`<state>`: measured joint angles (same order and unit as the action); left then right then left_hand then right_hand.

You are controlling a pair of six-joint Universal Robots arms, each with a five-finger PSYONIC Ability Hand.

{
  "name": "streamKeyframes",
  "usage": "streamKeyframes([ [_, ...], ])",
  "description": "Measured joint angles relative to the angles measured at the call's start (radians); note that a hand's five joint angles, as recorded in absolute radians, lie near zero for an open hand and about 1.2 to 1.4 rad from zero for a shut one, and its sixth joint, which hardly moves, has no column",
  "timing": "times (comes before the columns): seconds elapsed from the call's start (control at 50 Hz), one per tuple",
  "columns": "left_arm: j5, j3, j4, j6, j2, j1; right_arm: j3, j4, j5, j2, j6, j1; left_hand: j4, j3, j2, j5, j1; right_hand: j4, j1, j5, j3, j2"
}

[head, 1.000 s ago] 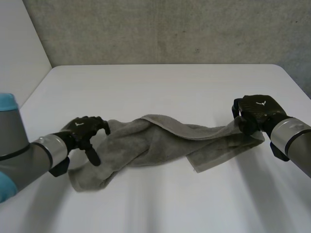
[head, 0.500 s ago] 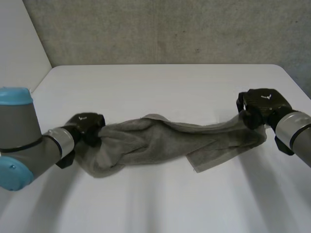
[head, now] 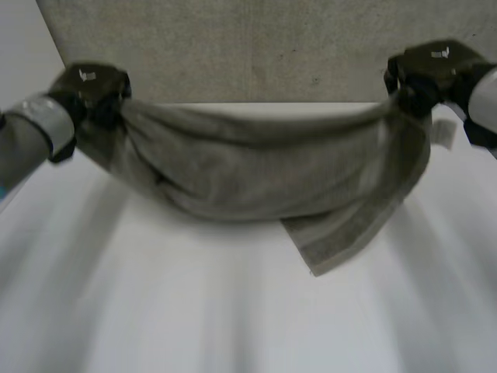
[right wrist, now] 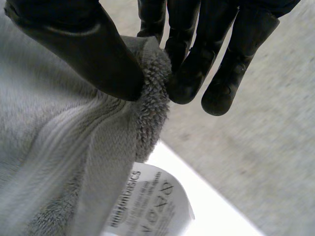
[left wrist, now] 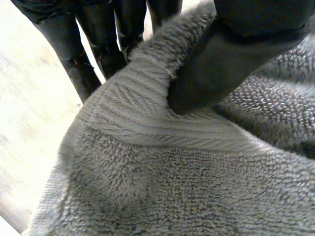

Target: Fold the towel.

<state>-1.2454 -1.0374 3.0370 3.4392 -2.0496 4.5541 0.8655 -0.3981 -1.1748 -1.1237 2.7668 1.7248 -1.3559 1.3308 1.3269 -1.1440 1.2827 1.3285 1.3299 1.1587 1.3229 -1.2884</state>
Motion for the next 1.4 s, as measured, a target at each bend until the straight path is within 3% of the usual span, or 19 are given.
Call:
streamKeyframes([
  [0.16, -0.013, 0.5, 0.002, 0.111, -0.246, 0.012, -0.495, 0.042, -0.121, 0.251, 0.004, 0.054, -0.002, 0.011, 0.014, 0.0, 0.0, 0.0, 0.0, 0.0, 0.001, 0.0],
  [0.22, -0.045, 0.659, 0.059, 0.049, -0.248, -0.028, -0.609, 0.145, -0.184, 0.255, 0.051, 0.083, -0.004, 0.014, 0.018, 0.0, 0.0, 0.007, 0.0, 0.0, 0.005, 0.0],
  [0.28, -0.072, 0.711, 0.112, -0.036, -0.214, -0.068, -0.592, 0.228, -0.206, 0.212, 0.095, 0.101, -0.004, 0.014, 0.019, -0.002, 0.001, 0.009, 0.002, 0.006, 0.005, 0.0],
  [0.38, -0.085, 0.504, 0.177, -0.152, -0.12, -0.098, -0.29, 0.37, -0.15, 0.06, 0.155, 0.117, -0.004, 0.014, 0.019, -0.009, 0.001, 0.009, 0.004, 0.009, 0.005, 0.0],
  [0.56, -0.053, -0.093, 0.298, -0.216, 0.024, -0.084, 0.246, 0.444, -0.044, -0.111, 0.159, 0.105, -0.004, 0.014, 0.019, -0.009, 0.001, 0.009, 0.004, 0.009, 0.005, 0.0],
  [0.66, -0.013, -0.384, 0.442, -0.079, 0.03, -0.03, 0.474, 0.459, -0.024, -0.131, 0.129, 0.096, -0.005, 0.014, 0.019, -0.009, 0.001, 0.009, 0.004, 0.009, 0.005, 0.0],
  [0.78, 0.008, -0.542, 0.533, 0.054, -0.025, 0.014, 0.69, 0.53, -0.011, -0.129, 0.073, 0.075, -0.005, 0.014, 0.019, -0.009, 0.001, 0.009, 0.004, 0.01, 0.005, 0.0],
  [1.04, 0.005, -0.57, 0.533, 0.071, -0.106, 0.016, 0.804, 0.635, -0.032, -0.125, 0.052, 0.011, 0.042, -0.014, -0.012, 0.0, 0.0, 0.009, 0.004, 0.009, 0.005, 0.0],
  [1.08, 0.004, -0.568, 0.533, 0.071, -0.114, 0.016, 0.798, 0.635, -0.038, -0.126, 0.054, 0.003, 0.127, -0.099, -0.097, 0.08, -0.049, 0.009, 0.004, 0.009, 0.005, 0.0],
  [1.16, 0.001, -0.563, 0.532, 0.071, -0.132, 0.015, 0.786, 0.632, -0.061, -0.123, 0.056, -0.016, 0.434, -0.404, -0.406, 0.403, -0.362, 0.009, 0.004, 0.009, 0.005, 0.0],
  [1.24, -0.002, -0.559, 0.528, 0.072, -0.142, 0.016, 0.779, 0.631, -0.078, -0.115, 0.057, -0.031, 0.485, -0.457, -0.457, 0.461, -0.415, 0.009, 0.004, 0.009, 0.005, 0.0],
  [1.36, -0.005, -0.557, 0.525, 0.078, -0.144, 0.017, 0.766, 0.628, -0.102, -0.099, 0.056, -0.044, 0.487, -0.456, -0.453, 0.455, -0.408, 0.009, 0.004, 0.009, 0.005, 0.0],
  [1.4, -0.005, -0.558, 0.523, 0.085, -0.143, 0.017, 0.763, 0.627, -0.108, -0.097, 0.055, -0.045, 0.352, -0.328, -0.304, 0.322, -0.265, 0.009, 0.004, 0.009, 0.005, 0.0],
])
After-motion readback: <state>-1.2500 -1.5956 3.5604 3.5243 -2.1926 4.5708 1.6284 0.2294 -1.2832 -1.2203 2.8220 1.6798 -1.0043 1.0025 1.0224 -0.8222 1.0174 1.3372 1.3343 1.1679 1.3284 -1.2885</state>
